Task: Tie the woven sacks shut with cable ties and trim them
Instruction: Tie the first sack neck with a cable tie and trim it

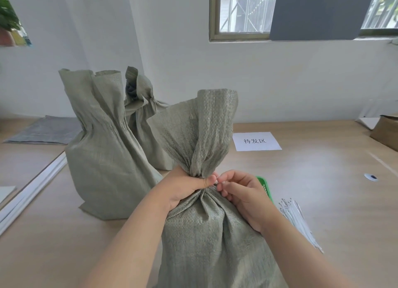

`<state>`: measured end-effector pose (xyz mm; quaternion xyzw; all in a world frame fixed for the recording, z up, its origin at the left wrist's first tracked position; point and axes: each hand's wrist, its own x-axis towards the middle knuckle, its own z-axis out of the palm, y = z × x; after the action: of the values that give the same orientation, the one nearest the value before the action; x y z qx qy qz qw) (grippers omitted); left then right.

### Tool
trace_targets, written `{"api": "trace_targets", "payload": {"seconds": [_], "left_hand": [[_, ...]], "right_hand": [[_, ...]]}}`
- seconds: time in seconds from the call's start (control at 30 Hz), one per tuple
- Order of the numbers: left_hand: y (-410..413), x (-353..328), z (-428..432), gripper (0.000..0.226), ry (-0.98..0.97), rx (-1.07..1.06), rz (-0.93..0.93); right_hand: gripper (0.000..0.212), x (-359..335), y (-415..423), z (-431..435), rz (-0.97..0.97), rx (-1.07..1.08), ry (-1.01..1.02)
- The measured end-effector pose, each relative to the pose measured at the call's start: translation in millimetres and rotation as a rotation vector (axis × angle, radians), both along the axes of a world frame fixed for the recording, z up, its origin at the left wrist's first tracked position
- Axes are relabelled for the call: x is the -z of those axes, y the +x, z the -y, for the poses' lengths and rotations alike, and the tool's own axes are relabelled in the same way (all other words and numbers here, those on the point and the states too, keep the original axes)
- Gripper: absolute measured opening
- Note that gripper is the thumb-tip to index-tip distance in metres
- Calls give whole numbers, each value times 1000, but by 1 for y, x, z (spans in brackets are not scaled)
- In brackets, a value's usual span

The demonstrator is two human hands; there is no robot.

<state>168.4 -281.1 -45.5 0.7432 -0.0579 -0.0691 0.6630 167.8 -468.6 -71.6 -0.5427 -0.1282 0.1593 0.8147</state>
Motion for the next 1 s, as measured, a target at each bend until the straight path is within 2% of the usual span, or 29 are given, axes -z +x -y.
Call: {"api": "trace_targets", "payload": {"seconds": [0.2,0.37,0.57,0.73,0.87,1.0], "left_hand": [[0,2,0,14,-17,-4,-25],[-4,-3,2,6,-24,8,-33],[-5,-5,3,23,79,-5,-19],[-6,-7,8,14,96,-42,-25],[-7,-10,11,22,145,-46,-1],[-9,-12,13,18,154,-44,13]], "right_hand": [[16,2,0,3,-7,5,4],[12,1,0,1,0,21,-7],[8,1,-2,-2,74,76,-38],[9,1,-5,-5,159,139,-91],[10,1,-8,-5,192,150,-121],[10,1,-10,-5,206,151,-132]]}}
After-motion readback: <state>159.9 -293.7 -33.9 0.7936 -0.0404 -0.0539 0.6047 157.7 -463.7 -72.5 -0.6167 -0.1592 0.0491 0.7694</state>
